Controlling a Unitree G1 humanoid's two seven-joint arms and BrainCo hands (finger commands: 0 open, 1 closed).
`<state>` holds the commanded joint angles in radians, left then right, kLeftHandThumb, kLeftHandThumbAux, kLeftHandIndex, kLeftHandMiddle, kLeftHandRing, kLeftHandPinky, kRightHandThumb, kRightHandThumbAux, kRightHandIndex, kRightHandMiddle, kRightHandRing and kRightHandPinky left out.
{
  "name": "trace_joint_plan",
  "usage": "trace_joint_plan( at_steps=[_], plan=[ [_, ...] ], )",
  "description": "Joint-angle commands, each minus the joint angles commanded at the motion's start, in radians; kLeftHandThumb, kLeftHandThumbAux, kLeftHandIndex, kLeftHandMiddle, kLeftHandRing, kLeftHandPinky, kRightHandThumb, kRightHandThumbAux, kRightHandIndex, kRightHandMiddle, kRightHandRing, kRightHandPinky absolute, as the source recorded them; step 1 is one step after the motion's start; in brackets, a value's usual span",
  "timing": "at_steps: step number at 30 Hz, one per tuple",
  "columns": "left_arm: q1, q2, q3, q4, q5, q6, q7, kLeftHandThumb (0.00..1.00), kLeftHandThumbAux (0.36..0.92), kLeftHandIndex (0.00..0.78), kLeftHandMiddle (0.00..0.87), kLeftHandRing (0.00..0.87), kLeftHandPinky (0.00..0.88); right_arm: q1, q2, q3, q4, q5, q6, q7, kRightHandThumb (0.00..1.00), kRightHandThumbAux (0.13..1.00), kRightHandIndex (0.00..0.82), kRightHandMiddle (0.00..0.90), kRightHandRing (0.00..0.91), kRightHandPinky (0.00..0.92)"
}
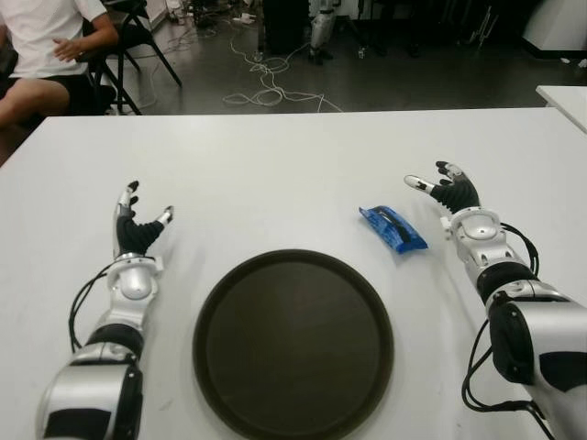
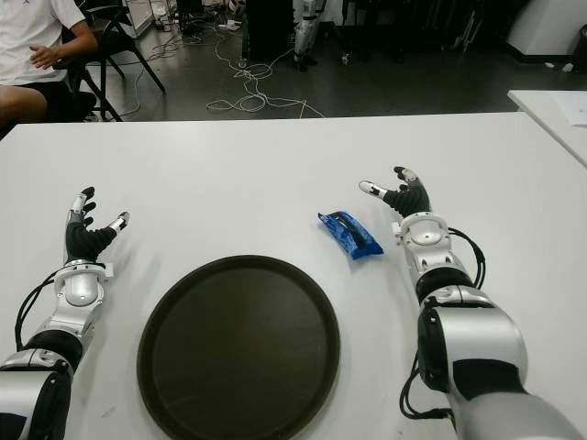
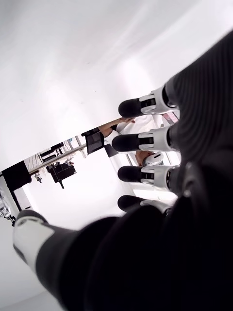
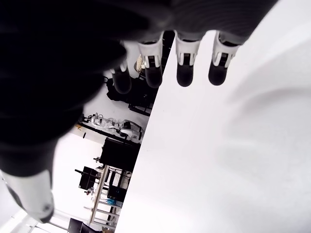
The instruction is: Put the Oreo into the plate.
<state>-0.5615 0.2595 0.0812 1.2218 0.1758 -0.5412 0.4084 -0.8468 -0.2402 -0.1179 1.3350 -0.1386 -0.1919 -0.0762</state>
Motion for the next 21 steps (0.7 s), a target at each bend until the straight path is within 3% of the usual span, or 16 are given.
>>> trace_joint_plan(
  at_steps=[21],
  plan=[
    [0.002, 0.004, -0.007, 0.0, 0.01, 0.001, 0.008, 0.0, 0.774, 0.073, 0.103, 0.075, 0.055, 0.004, 0.003, 0.013, -0.003, -0.018, -0.01, -0.008, 0.0, 0.648, 0.084, 0.067, 0.046, 0.028]
  ],
)
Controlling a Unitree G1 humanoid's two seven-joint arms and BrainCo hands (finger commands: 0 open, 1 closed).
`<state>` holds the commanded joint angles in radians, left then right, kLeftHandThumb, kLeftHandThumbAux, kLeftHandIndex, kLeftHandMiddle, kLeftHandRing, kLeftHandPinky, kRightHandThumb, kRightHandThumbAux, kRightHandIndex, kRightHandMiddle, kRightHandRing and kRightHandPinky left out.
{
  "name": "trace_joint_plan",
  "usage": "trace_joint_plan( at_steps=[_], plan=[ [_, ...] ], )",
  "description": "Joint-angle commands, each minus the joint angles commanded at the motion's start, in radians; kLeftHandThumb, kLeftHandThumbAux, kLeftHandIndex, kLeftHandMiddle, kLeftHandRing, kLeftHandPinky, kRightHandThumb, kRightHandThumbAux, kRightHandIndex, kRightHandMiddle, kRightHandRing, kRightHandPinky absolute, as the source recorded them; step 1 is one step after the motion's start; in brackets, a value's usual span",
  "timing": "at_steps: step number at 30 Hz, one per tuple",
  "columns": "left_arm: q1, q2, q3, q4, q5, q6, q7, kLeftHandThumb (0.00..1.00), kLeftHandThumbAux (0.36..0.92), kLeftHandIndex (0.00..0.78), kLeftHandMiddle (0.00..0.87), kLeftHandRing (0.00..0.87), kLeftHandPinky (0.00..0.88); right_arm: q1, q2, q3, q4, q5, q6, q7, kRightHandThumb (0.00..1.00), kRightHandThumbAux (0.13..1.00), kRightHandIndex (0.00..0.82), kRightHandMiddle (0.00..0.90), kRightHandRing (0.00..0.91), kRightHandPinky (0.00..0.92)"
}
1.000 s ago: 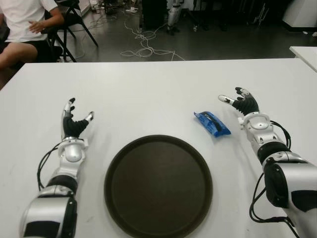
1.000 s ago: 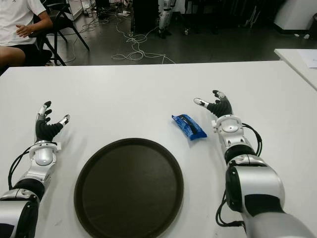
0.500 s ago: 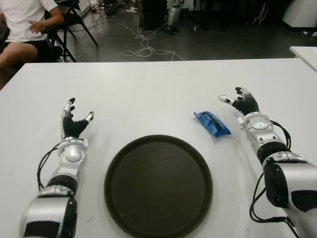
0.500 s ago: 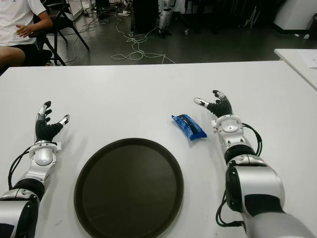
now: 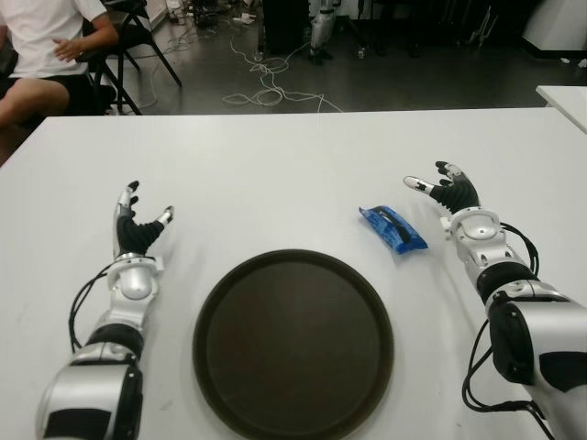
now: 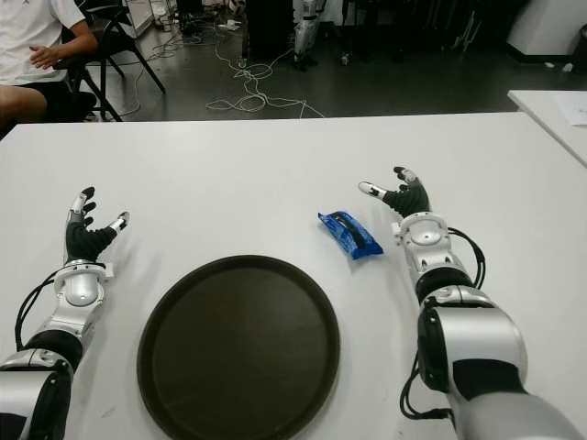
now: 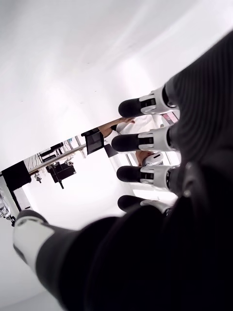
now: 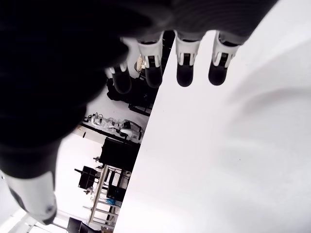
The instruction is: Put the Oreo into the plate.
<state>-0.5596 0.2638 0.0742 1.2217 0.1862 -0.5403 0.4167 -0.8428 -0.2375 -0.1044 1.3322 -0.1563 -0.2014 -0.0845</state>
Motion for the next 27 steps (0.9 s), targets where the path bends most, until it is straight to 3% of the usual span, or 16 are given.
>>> trace_joint_plan(
  at_steps=[10, 17, 27],
  plan=[
    [0.001, -0.004, 0.004, -0.003, -0.006, 0.004, -0.002, 0.0, 0.793, 0.063, 0.092, 0.071, 0.053, 0.002, 0.015, 0.047, -0.022, -0.027, -0.058, -0.037, 0.0, 0.627, 0.068, 0.036, 0.016, 0.002],
    [-0.002, -0.005, 0.002, 0.001, -0.004, 0.018, 0.004, 0.0, 0.764, 0.06, 0.092, 0.074, 0.045, 0.006, 0.014, 0.077, -0.039, -0.048, -0.093, -0.067, 0.0, 0.616, 0.083, 0.049, 0.021, 0.0],
    [0.0, -0.005, 0.001, -0.003, -0.004, 0.021, -0.003, 0.0, 0.738, 0.065, 0.089, 0.067, 0.041, 0.056, -0.007, 0.132, -0.103, -0.079, -0.186, -0.056, 0.0, 0.594, 0.092, 0.07, 0.036, 0.0]
  ],
)
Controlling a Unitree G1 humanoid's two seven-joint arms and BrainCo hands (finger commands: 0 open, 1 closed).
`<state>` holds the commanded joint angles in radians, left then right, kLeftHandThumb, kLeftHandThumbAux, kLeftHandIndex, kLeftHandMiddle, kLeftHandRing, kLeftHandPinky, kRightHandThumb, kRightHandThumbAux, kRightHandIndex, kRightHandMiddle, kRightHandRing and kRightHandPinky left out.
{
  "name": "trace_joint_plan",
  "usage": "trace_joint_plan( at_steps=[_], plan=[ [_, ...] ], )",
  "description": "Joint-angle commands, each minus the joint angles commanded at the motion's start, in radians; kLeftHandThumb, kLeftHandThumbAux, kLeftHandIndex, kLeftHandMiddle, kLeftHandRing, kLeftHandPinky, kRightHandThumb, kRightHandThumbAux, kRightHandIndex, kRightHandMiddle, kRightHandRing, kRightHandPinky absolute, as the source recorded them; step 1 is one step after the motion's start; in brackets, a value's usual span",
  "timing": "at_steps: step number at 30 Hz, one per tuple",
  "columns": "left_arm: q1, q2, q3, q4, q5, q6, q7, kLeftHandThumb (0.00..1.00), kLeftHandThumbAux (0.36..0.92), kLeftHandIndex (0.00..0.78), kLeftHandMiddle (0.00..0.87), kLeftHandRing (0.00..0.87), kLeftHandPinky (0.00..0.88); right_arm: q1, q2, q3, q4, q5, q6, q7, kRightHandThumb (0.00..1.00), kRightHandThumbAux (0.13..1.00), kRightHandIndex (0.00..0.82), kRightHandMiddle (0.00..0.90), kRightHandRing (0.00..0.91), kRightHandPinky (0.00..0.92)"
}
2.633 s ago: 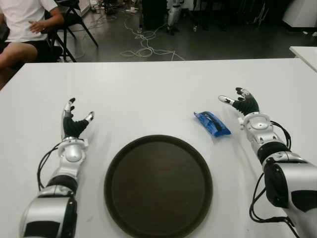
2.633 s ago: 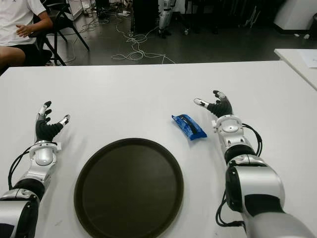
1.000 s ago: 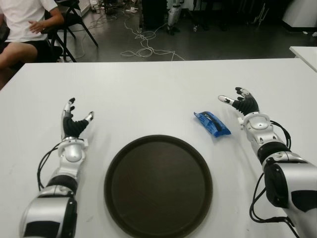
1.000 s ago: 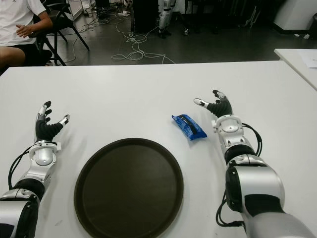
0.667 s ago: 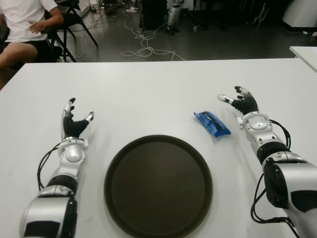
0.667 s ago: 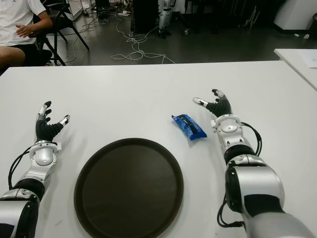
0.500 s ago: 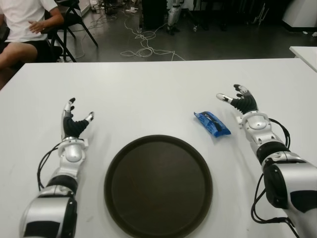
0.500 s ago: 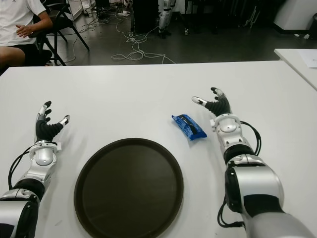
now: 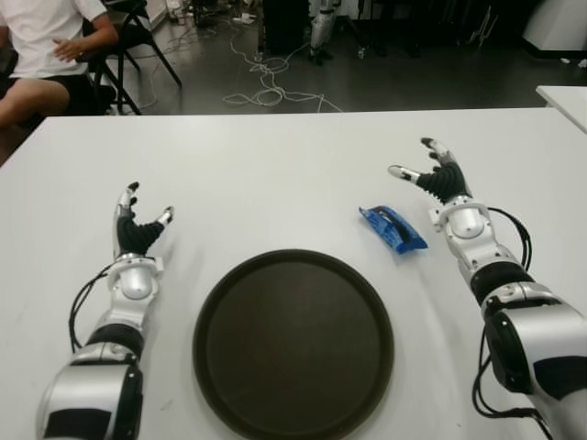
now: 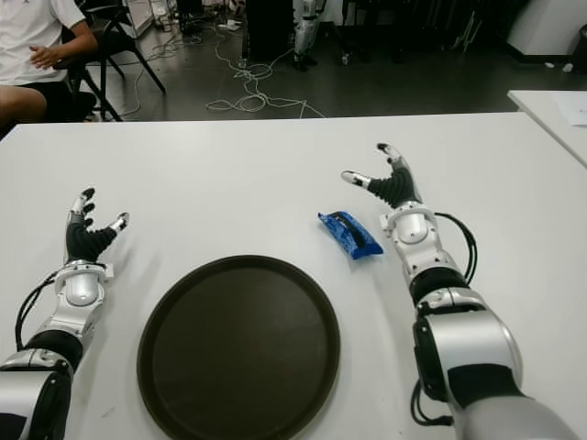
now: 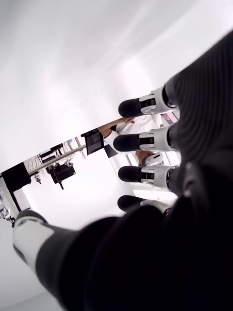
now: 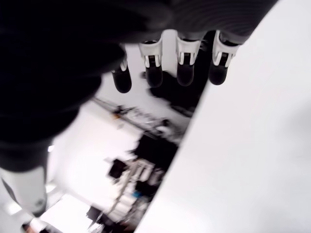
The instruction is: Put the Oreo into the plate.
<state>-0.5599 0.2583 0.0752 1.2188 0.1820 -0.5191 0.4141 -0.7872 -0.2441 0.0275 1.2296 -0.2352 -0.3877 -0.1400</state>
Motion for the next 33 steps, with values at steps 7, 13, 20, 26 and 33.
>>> trace_joint_plan(
  at_steps=[7, 13, 20, 26, 33],
  plan=[
    [-0.001, 0.001, -0.008, -0.002, 0.011, 0.003, 0.014, 0.0, 0.75, 0.062, 0.087, 0.069, 0.044, 0.025, -0.011, 0.014, -0.033, 0.0, -0.038, 0.025, 0.0, 0.595, 0.082, 0.063, 0.03, 0.0],
    [0.0, 0.002, -0.01, -0.004, 0.012, 0.003, 0.019, 0.0, 0.757, 0.062, 0.079, 0.064, 0.043, 0.036, -0.021, 0.031, -0.06, -0.01, -0.042, 0.033, 0.0, 0.592, 0.059, 0.039, 0.006, 0.0],
    [0.001, 0.001, -0.007, -0.006, 0.005, -0.003, 0.013, 0.0, 0.754, 0.064, 0.087, 0.063, 0.045, 0.045, -0.036, 0.06, -0.094, -0.041, -0.029, 0.015, 0.0, 0.589, 0.052, 0.025, 0.0, 0.0],
    [0.0, 0.002, -0.007, -0.004, 0.004, 0.0, 0.012, 0.0, 0.765, 0.066, 0.093, 0.069, 0.048, 0.051, -0.044, 0.08, -0.132, -0.059, -0.006, 0.03, 0.0, 0.59, 0.043, 0.016, 0.0, 0.0],
    [-0.001, 0.001, -0.009, -0.003, 0.006, -0.002, 0.017, 0.0, 0.776, 0.061, 0.09, 0.069, 0.051, 0.085, -0.06, 0.117, -0.286, -0.1, 0.087, 0.063, 0.0, 0.586, 0.042, 0.016, 0.0, 0.0]
  ],
)
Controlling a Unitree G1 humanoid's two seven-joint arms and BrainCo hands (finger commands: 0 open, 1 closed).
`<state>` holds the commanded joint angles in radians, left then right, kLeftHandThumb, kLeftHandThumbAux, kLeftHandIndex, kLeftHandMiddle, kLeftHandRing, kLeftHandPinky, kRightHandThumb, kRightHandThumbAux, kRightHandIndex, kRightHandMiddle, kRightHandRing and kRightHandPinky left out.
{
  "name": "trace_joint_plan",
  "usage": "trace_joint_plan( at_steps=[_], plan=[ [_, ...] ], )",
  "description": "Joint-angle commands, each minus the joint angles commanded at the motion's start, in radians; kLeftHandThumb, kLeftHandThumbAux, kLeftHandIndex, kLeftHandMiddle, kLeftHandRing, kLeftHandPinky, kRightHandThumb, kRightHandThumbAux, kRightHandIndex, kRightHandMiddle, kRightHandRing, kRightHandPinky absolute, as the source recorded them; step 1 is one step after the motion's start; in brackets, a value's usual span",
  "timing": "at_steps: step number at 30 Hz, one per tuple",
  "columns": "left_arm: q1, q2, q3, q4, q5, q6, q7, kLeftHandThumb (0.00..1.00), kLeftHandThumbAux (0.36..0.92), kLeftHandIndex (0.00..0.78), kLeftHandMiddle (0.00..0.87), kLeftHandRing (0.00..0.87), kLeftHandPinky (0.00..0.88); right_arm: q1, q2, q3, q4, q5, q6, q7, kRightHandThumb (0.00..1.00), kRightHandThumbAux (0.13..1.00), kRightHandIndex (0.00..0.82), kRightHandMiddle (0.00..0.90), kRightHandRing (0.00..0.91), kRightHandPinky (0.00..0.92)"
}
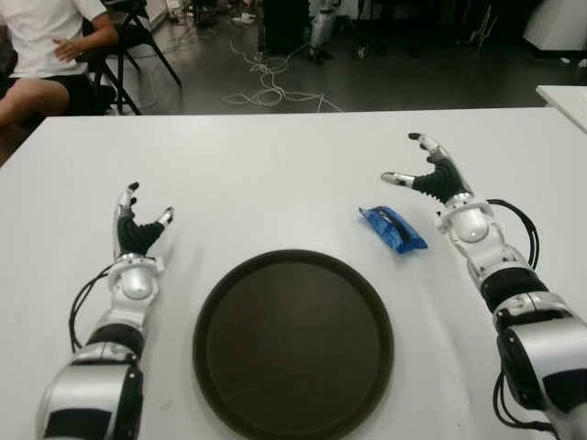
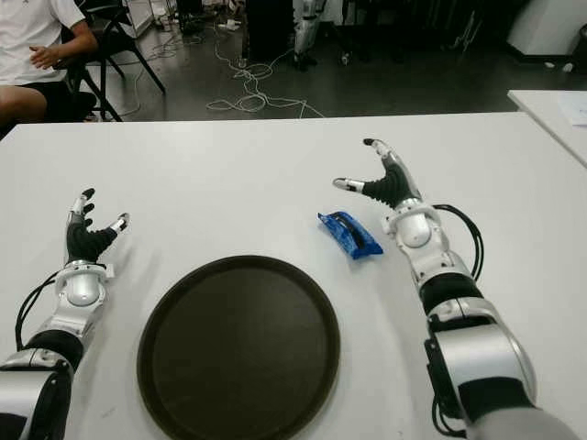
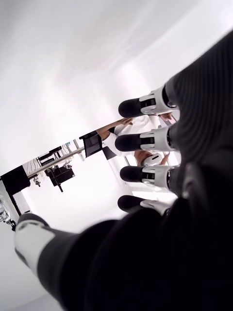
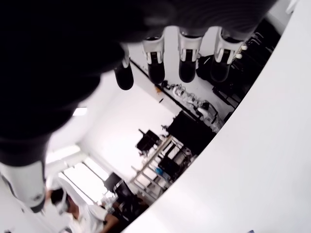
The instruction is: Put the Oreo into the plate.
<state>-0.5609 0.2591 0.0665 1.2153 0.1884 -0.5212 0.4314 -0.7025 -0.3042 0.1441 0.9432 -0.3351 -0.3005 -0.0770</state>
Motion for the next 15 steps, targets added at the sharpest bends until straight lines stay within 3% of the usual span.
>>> trace_joint_plan(
  at_steps=[4, 11, 15],
  plan=[
    [-0.001, -0.001, -0.001, 0.001, 0.001, 0.001, 0.001, 0.0, 0.769, 0.064, 0.094, 0.07, 0.051, 0.037, -0.01, 0.016, -0.123, -0.022, 0.086, 0.027, 0.0, 0.58, 0.048, 0.025, 0.001, 0.0],
    [-0.002, 0.0, 0.002, 0.003, -0.004, 0.0, -0.009, 0.0, 0.769, 0.056, 0.082, 0.057, 0.038, 0.084, -0.031, 0.064, -0.352, -0.097, 0.304, 0.11, 0.0, 0.586, 0.071, 0.055, 0.038, 0.0],
    [-0.003, -0.001, 0.006, 0.004, -0.009, 0.002, -0.016, 0.0, 0.765, 0.055, 0.08, 0.055, 0.038, 0.099, -0.04, 0.081, -0.423, -0.123, 0.373, 0.147, 0.0, 0.591, 0.077, 0.068, 0.053, 0.007]
  ],
)
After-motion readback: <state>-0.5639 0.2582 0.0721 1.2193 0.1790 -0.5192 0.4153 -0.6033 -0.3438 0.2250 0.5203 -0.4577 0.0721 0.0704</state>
